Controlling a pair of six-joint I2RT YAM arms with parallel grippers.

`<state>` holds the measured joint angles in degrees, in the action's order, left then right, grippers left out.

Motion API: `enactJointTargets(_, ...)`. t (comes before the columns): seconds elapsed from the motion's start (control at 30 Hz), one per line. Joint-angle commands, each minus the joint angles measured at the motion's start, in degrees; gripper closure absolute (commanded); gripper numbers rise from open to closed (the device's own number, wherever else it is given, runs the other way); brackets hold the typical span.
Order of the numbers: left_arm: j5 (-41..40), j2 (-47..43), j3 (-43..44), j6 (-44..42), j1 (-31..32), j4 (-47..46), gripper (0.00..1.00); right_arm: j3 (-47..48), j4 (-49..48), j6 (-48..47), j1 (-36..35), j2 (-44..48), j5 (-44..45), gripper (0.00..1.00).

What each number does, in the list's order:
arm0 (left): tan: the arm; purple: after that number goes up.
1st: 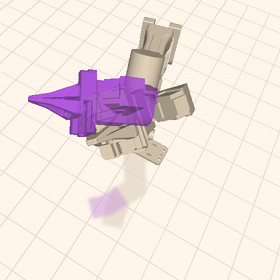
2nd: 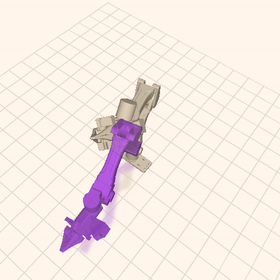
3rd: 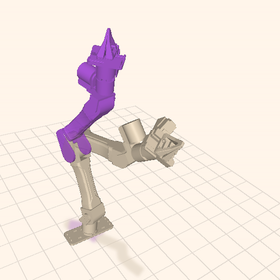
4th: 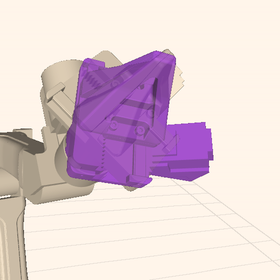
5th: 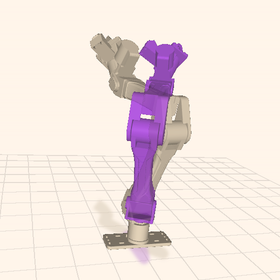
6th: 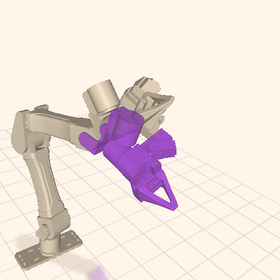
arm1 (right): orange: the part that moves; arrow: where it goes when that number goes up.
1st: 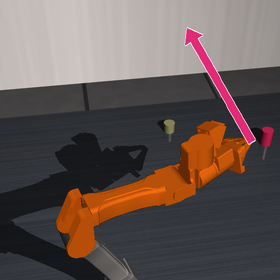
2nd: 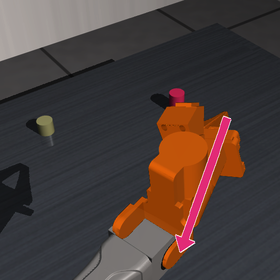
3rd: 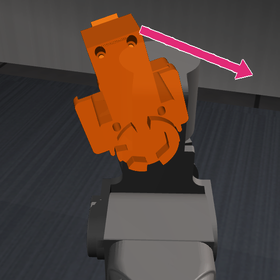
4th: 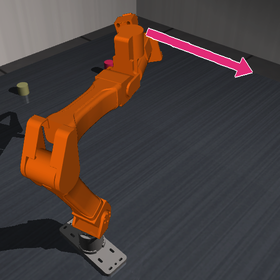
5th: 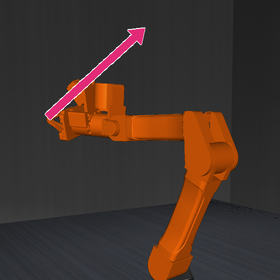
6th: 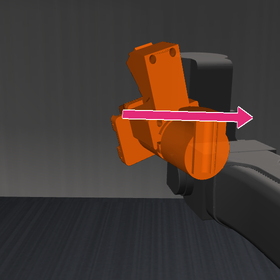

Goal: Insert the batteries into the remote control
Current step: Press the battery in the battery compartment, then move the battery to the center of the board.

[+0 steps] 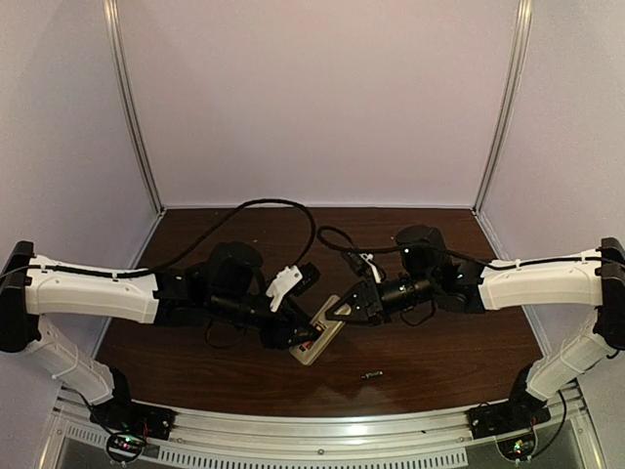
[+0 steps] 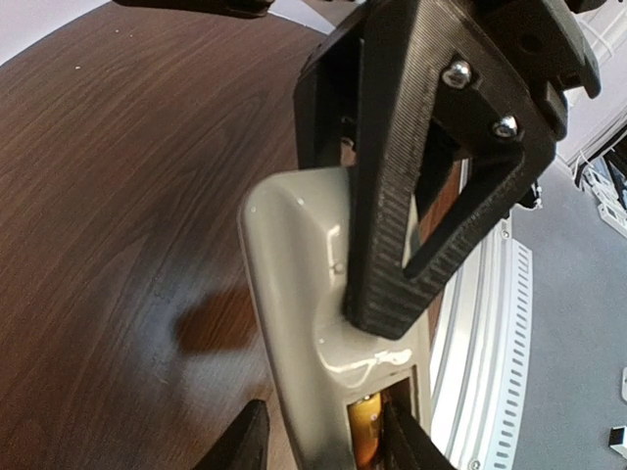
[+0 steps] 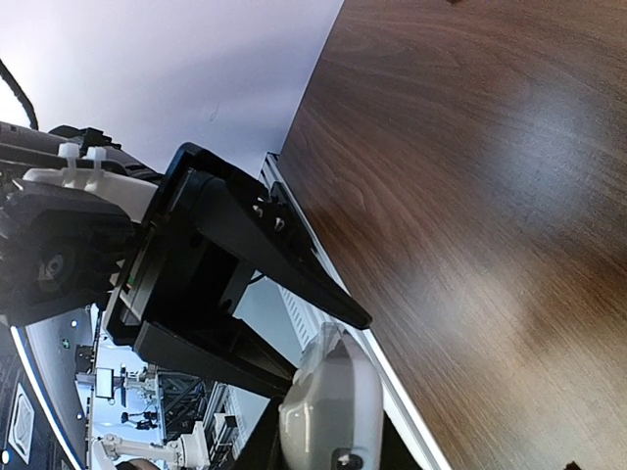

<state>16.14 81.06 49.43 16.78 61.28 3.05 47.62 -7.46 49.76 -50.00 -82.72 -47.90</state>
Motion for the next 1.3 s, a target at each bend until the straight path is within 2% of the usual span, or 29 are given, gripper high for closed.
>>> enactJointTargets(0.0, -2.99, 1.44, 1.24, 0.53, 0.07, -0.09, 0.61, -0.81, -2.28, 0.35, -0.28, 2.32, -0.61, 1.00)
enactJointTargets(0.37, -7.06, 0.97, 0.64, 1.07, 0.04, 1.34, 0.71, -0.90, -1.71, 0.06, 0.38, 4.08, -0.78, 1.00)
enactJointTargets(0.57, -6.47, 0.76, 0.95, 0.35, 0.06, 0.98, 0.71, -1.03, -1.85, 0.03, 0.49, 3.96, -0.88, 1.00)
enactJointTargets(0.6, -5.29, 0.57, 0.93, -0.24, 0.03, 0.66, 0.68, -0.99, -1.79, -0.01, 0.51, 3.97, -0.88, 1.00)
enactJointTargets(0.67, -3.67, 0.33, 1.17, -1.11, 0.04, 0.32, 0.54, -1.10, -1.47, -0.25, 0.59, 3.84, -0.63, 1.00)
enactJointTargets(0.73, -2.59, -0.14, 1.47, -1.93, 0.00, 0.00, 0.45, -1.16, -1.22, -0.32, 0.81, 3.63, -0.42, 1.00)
enactJointTargets(0.97, -3.22, -4.37, 2.08, -4.11, 0.00, -1.12, 0.30, -2.24, -0.53, -1.05, 1.86, 3.32, 0.38, 1.00)
enactJointTargets(1.0, -4.09, -6.89, 1.78, -4.74, -0.07, -1.91, 0.25, -2.96, -0.53, -1.49, 2.87, 3.36, 0.47, 1.00)
enactJointTargets(1.17, -6.63, -9.80, 1.94, -8.31, -0.11, -0.31, 0.25, -4.86, 2.21, -5.92, 8.29, 3.75, 0.47, 1.00)
enactJointTargets(1.27, -4.02, -7.97, 2.47, -12.40, -0.07, 2.58, 0.30, -6.86, 3.13, -8.38, 12.92, 4.92, -0.19, 1.00)
